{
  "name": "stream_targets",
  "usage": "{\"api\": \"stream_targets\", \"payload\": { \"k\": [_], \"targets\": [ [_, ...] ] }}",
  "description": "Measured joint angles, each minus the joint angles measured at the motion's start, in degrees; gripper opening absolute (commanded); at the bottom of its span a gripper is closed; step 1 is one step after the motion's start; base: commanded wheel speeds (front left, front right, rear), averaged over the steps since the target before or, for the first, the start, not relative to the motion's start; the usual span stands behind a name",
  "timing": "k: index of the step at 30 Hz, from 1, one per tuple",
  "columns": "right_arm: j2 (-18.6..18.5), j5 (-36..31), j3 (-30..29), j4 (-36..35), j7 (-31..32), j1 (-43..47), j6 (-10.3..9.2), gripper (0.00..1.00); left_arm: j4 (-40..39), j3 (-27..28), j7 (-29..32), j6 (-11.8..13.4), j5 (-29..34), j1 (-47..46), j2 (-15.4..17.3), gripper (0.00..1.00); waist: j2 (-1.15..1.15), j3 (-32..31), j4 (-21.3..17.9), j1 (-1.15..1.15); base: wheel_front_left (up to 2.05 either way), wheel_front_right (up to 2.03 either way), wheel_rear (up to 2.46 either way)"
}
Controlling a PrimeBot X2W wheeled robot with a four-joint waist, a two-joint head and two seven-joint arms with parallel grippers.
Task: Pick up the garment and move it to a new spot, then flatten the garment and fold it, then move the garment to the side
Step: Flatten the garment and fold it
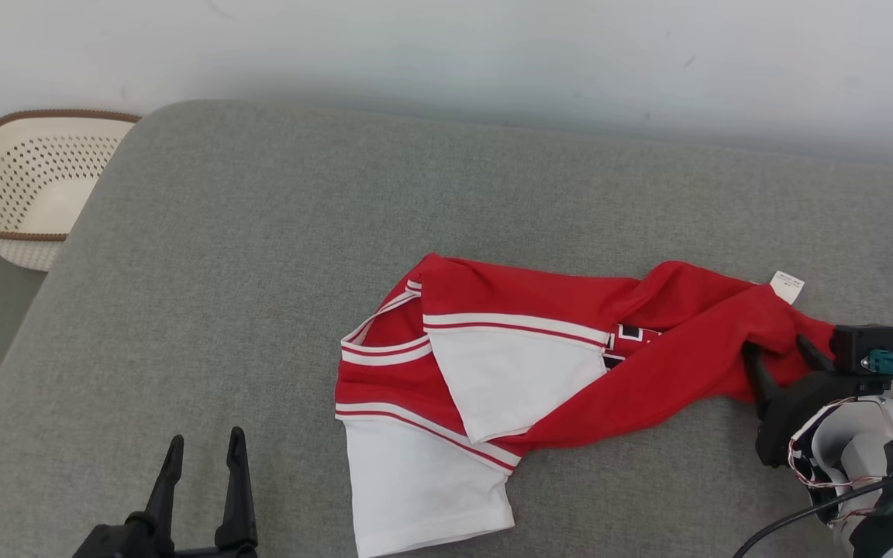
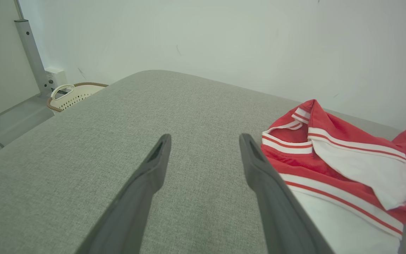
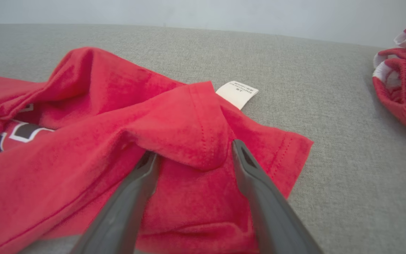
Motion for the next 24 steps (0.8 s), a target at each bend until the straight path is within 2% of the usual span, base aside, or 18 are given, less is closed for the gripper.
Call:
{"api": "stream_targets", "payload": {
  "k": [1, 2, 3, 4, 12, 17, 24],
  "targets": [
    [0.0, 0.0, 0.1, 0.7, -0.3, -0.5, 0.00, 1.00, 0.0, 0.0, 0.0, 0.0, -0.1, -0.2, 0.0, 1.00, 0.00, 0.3, 0.1, 0.00, 0.00, 0.00, 0.00],
    [0.0, 0.1, 0.3, 1.3, -0.4, -0.9, 0.00, 0.93, 0.0, -0.1, 0.0, 0.0, -0.1, -0.3, 0.0, 1.00, 0.00, 0.5, 0.2, 0.00, 0.00, 0.00, 0.00],
    [0.0, 0.1, 0.5, 2.0, -0.7, -1.3, 0.00, 0.50, 0.0, -0.2, 0.0, 0.1, -0.2, -0.4, 0.0, 1.00, 0.00, 0.7, 0.4, 0.00, 0.00, 0.00, 0.00],
    [0.1, 0.2, 0.9, 2.8, -1.4, -2.0, 0.00, 0.00, -0.1, -0.4, 0.0, 0.3, -0.2, -0.5, 0.0, 1.00, 0.00, 1.1, 0.5, 0.00, 0.00, 0.00, 0.00],
    [0.4, 1.2, 2.7, 3.8, -3.9, -2.7, 0.00, 0.00, 0.4, -0.3, 0.0, 0.6, -0.4, -0.9, 0.0, 1.00, 0.00, 1.1, -0.1, 0.00, 0.00, 0.00, 0.00],
    [0.2, 2.2, 3.4, 0.7, -5.1, -1.5, 0.00, 0.00, 0.8, 0.0, 0.0, 0.5, -0.4, -0.8, 0.0, 1.00, 0.00, -0.4, -1.0, 0.00, 0.00, 0.00, 0.00],
    [-0.9, 2.4, 4.1, -6.6, -5.5, 4.5, 0.00, 0.00, 1.0, 1.2, 0.0, 0.4, 0.1, 1.1, 0.0, 1.00, 0.00, -3.1, -3.2, 0.00, 0.00, 0.00, 0.00]
  ]
}}
